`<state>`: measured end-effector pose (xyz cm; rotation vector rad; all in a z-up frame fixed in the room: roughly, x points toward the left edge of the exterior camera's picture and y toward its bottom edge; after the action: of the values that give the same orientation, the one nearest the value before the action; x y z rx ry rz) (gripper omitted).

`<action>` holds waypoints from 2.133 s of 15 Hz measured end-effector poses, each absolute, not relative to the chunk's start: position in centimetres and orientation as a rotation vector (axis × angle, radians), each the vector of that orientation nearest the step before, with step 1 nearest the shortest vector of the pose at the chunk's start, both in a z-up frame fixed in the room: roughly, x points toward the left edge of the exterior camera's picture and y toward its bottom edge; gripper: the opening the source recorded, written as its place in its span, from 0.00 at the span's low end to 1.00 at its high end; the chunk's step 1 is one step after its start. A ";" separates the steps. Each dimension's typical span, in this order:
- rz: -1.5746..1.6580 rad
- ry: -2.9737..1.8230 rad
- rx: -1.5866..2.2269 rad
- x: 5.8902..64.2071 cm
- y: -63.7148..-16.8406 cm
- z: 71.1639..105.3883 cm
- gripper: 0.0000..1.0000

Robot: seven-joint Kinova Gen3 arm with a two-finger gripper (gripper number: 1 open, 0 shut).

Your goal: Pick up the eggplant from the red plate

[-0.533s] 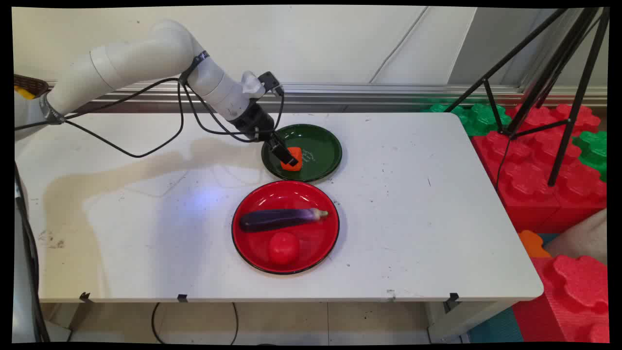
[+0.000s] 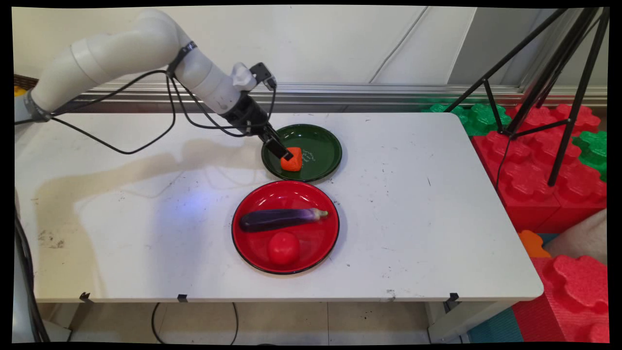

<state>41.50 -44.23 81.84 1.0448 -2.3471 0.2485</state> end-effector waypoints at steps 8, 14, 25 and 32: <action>0.278 -2.340 0.985 44.2 -40.6 86.6 1.00; 0.288 -2.349 0.930 46.2 -37.7 89.6 1.00; 0.268 -2.379 0.828 49.0 -32.5 94.1 1.00; 0.252 -2.391 0.789 49.3 -31.1 95.2 1.00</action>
<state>49.34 -31.10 95.20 0.7886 -2.3905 0.2516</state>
